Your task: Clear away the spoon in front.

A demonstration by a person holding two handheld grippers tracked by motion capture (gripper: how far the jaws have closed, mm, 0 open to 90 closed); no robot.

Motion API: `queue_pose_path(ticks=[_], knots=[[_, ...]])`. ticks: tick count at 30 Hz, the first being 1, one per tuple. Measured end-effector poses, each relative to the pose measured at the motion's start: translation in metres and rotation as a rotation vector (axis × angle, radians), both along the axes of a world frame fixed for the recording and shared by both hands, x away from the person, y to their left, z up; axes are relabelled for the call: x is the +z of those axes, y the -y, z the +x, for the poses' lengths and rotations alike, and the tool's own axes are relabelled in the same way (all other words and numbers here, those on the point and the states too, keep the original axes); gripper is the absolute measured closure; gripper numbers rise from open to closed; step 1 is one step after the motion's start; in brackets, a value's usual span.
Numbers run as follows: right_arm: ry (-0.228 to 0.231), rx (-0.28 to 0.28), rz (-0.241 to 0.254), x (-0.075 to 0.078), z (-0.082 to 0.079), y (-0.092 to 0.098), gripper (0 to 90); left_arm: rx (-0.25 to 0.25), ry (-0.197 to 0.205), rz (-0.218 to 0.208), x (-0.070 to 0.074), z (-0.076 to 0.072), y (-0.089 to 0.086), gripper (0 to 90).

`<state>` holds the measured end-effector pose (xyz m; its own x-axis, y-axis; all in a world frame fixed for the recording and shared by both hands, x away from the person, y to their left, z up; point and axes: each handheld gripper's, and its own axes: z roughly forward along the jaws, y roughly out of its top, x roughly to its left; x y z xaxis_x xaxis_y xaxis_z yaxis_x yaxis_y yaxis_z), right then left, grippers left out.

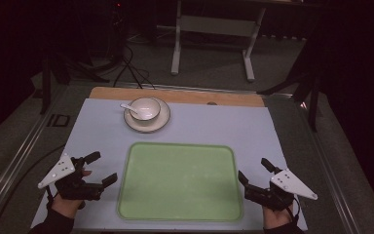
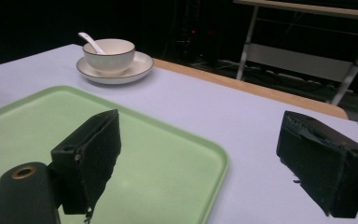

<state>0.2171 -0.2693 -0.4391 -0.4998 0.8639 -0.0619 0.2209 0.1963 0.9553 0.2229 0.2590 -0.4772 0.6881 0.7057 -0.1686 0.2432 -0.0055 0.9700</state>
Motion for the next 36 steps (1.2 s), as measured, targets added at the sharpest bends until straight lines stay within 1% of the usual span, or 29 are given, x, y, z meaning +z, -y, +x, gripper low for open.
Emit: queue_pose_path(ticks=[2, 3, 4, 5, 8, 10, 12, 13, 15, 16, 17, 18, 21, 22, 25, 26, 27, 28, 29, 30, 31, 33, 34, 35, 36], knots=[[0.000, 0.004, -0.002, 0.000, -0.001, -0.001, 13.4, -0.005, -0.007, 0.004, 0.000, 0.001, 0.000, 0.4], [0.001, 0.010, -0.004, 0.000, -0.001, -0.001, 13.4, -0.015, -0.015, 0.010, 0.000, 0.001, 0.002, 0.9], [0.001, 0.010, -0.004, 0.000, -0.001, -0.001, 13.4, -0.015, -0.015, 0.010, 0.000, 0.001, 0.002, 0.9], [0.003, 0.015, -0.003, 0.000, -0.002, -0.001, 13.4, -0.014, -0.013, 0.021, 0.001, 0.001, 0.004, 0.9], [0.012, 0.023, -0.009, 0.001, -0.004, -0.002, 13.4, -0.019, -0.035, 0.017, 0.003, -0.001, 0.008, 0.7], [0.015, 0.025, -0.006, 0.001, -0.005, -0.002, 13.4, -0.044, -0.053, 0.018, 0.006, -0.002, 0.011, 0.6], [0.018, 0.028, -0.004, 0.001, -0.005, -0.003, 13.4, -0.052, -0.056, 0.019, 0.008, -0.002, 0.012, 0.5], [0.018, 0.027, -0.008, 0.001, -0.005, -0.003, 13.4, -0.053, -0.055, 0.020, 0.012, -0.003, 0.016, 0.5], [0.015, 0.030, -0.006, 0.001, -0.004, -0.004, 13.4, -0.073, -0.069, -0.014, 0.017, -0.002, 0.018, 0.5], [0.015, 0.032, -0.008, 0.001, -0.004, -0.005, 13.3, -0.073, -0.069, -0.014, 0.017, -0.002, 0.018, 0.5], [0.015, 0.032, -0.010, 0.001, -0.004, -0.005, 13.4, -0.083, -0.073, -0.021, 0.024, 0.000, 0.019, 0.5], [0.017, 0.034, -0.012, 0.001, -0.004, -0.006, 13.3, -0.088, -0.068, -0.016, 0.027, 0.001, 0.020, 0.5], [0.018, 0.038, -0.010, 0.001, -0.005, -0.007, 13.3, -0.104, -0.065, -0.031, 0.040, 0.008, 0.020, 0.5], [0.018, 0.038, -0.010, 0.001, -0.005, -0.007, 13.3, -0.104, -0.065, -0.031, 0.040, 0.008, 0.020, 0.5], [0.018, 0.042, -0.006, 0.001, -0.005, -0.007, 13.3, -0.109, -0.043, -0.027, 0.054, 0.017, 0.021, 0.5], [0.018, 0.044, -0.007, 0.001, -0.005, -0.007, 13.3, -0.106, -0.022, -0.016, 0.064, 0.022, 0.023, 0.5], [0.017, 0.047, -0.006, 0.001, -0.005, -0.008, 13.2, -0.103, -0.014, -0.004, 0.068, 0.024, 0.024, 0.5], [0.018, 0.048, -0.006, 0.001, -0.005, -0.008, 13.2, -0.103, -0.014, -0.004, 0.068, 0.024, 0.024, 0.5], [0.018, 0.047, -0.007, 0.001, -0.005, -0.008, 13.2, -0.105, -0.014, 0.006, 0.072, 0.028, 0.025, 0.5], [0.018, 0.049, -0.008, 0.001, -0.005, -0.008, 13.2, -0.091, -0.013, 0.014, 0.077, 0.036, 0.025, 0.5], [0.019, 0.050, -0.009, 0.001, -0.006, -0.008, 13.2, -0.091, -0.019, 0.006, 0.079, 0.041, 0.024, 0.5], [0.022, 0.053, -0.009, 0.001, -0.006, -0.009, 13.3, -0.078, -0.028, -0.007, 0.081, 0.050, 0.023, 0.6], [0.022, 0.053, -0.009, 0.001, -0.006, -0.009, 13.3, -0.078, -0.028, -0.007, 0.081, 0.050, 0.023, 0.6], [0.022, 0.055, -0.007, 0.001, -0.006, -0.009, 13.2, -0.083, -0.036, -0.019, 0.081, 0.055, 0.022, 0.6], [0.024, 0.062, -0.008, 0.001, -0.007, -0.011, 13.2, -0.059, -0.046, -0.032, 0.080, 0.064, 0.020, 0.6]])
